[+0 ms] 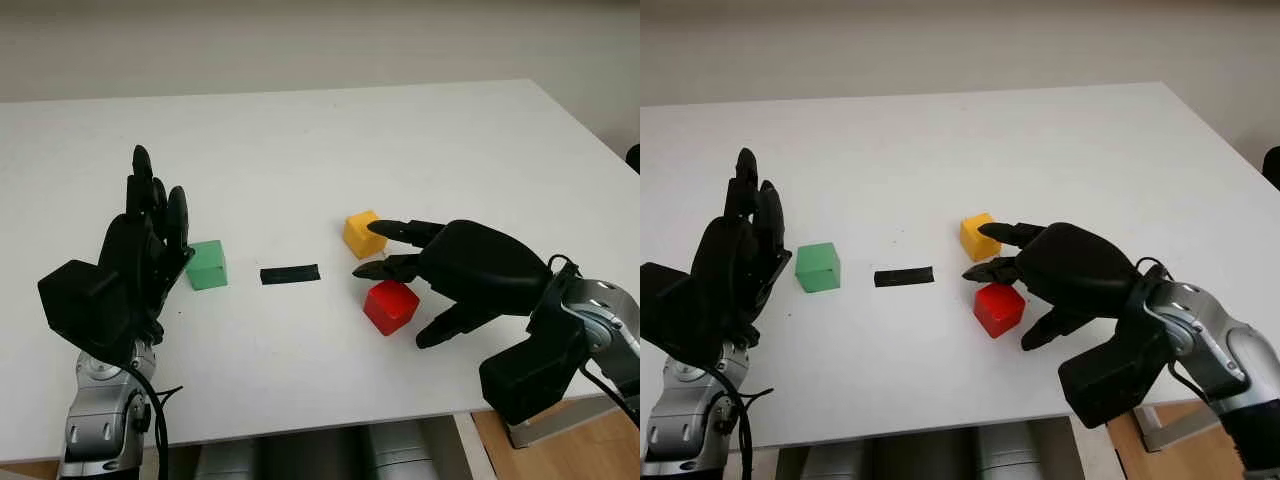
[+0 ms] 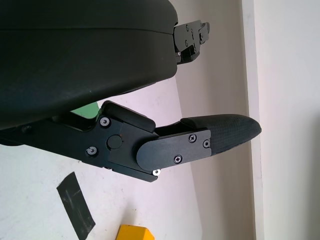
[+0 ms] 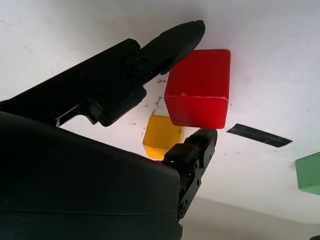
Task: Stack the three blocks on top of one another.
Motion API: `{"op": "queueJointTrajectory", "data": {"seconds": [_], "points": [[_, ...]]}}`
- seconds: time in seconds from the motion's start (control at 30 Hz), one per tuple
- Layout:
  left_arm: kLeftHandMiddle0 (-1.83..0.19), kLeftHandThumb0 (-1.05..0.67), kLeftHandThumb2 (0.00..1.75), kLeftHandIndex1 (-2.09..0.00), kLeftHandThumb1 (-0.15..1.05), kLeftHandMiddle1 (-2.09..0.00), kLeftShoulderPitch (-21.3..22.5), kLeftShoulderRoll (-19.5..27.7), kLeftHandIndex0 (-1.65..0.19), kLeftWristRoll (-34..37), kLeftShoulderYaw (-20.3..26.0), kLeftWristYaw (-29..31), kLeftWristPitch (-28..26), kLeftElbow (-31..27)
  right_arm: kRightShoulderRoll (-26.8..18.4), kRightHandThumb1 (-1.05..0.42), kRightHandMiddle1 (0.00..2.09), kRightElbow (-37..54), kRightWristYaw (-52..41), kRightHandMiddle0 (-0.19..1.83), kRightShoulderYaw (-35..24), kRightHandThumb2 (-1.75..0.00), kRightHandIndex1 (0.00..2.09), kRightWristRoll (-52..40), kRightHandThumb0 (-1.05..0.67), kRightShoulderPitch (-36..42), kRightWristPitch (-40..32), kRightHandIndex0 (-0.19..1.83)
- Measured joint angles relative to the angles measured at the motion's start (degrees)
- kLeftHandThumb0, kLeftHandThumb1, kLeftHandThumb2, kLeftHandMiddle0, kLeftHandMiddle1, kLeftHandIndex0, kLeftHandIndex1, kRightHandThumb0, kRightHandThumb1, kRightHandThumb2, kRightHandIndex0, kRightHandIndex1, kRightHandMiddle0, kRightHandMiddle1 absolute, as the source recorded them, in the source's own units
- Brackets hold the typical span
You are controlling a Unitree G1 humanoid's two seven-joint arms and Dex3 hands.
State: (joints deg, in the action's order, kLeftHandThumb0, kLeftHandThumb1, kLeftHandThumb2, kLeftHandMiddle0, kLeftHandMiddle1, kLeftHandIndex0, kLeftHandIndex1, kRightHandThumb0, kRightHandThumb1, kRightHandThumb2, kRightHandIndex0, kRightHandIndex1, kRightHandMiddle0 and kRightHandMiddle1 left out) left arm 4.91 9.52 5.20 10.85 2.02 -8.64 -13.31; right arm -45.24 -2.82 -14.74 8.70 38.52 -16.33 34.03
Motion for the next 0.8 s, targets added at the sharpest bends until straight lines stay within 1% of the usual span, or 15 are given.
{"op": "queueJointTrajectory", "data": {"seconds": [0.13, 0.4, 0.43, 0.5, 0.57, 0.6, 0.67, 0.8], "points": [[0.19, -0.76, 0.63, 0.0, 1.05, 0.0, -0.54, 0.0, 0.19, -0.05, -0.15, 0.09, 0.01, -0.02, 0.0, -0.79, 0.18, -1.87, 2.92, 0.75, 0.41, -0.06, 0.04, 2.23, -0.49, -0.3, 0.86, 0.21], [0.19, -0.75, 0.64, 0.0, 1.05, 0.0, -0.66, -0.05, 0.19, -0.38, -0.42, 0.09, 0.03, -0.03, 0.05, -0.8, 0.23, -4.9, 6.53, 0.78, 0.69, -0.06, 0.05, 3.3, -0.49, -1.28, 2.77, 0.22], [0.19, -0.76, 0.63, 0.0, 1.05, 0.0, -0.67, -0.04, 0.19, -0.4, -0.44, 0.1, 0.03, -0.03, 0.15, -0.81, 0.28, -5.41, 6.54, 0.78, 0.71, -0.06, 0.06, 2.59, -0.47, -1.32, 2.95, 0.22], [0.19, -0.76, 0.63, 0.0, 1.05, 0.0, -0.68, -0.04, 0.19, -0.47, -0.48, 0.1, 0.02, -0.03, 0.74, -0.83, 0.66, -5.99, 6.34, 0.63, 0.75, -0.05, 0.06, 0.83, -0.45, -1.32, 3.13, 0.25], [0.19, -0.77, 0.61, 0.0, 1.05, 0.0, -0.68, -0.04, 0.19, -0.51, -0.54, 0.08, 0.0, -0.03, 1.14, -0.83, 0.91, -6.51, 6.41, 0.57, 0.86, -0.05, 0.06, -0.39, -0.43, -1.35, 3.92, 0.28], [0.19, -0.77, 0.6, 0.0, 1.05, 0.0, -0.68, -0.05, 0.19, -0.51, -0.54, 0.05, 0.0, -0.03, 1.26, -0.84, 0.97, -6.84, 6.56, 0.55, 0.93, -0.05, 0.06, -0.69, -0.42, -1.38, 4.39, 0.29], [0.19, -0.77, 0.58, 0.0, 1.05, 0.0, -0.68, -0.08, 0.19, -0.51, -0.54, -0.02, 0.01, -0.02, 1.62, -0.84, 1.04, -7.84, 6.85, 0.53, 1.07, -0.06, 0.06, -1.39, -0.41, -1.55, 5.13, 0.29], [0.19, -0.76, 0.58, 0.0, 1.05, 0.0, -0.67, -0.18, 0.19, -0.51, -0.54, -0.09, 0.02, 0.03, 2.38, -0.85, 1.09, -8.45, 5.5, 0.48, 1.13, -0.06, 0.05, -4.77, -0.41, -1.6, 5.31, 0.27]]}}
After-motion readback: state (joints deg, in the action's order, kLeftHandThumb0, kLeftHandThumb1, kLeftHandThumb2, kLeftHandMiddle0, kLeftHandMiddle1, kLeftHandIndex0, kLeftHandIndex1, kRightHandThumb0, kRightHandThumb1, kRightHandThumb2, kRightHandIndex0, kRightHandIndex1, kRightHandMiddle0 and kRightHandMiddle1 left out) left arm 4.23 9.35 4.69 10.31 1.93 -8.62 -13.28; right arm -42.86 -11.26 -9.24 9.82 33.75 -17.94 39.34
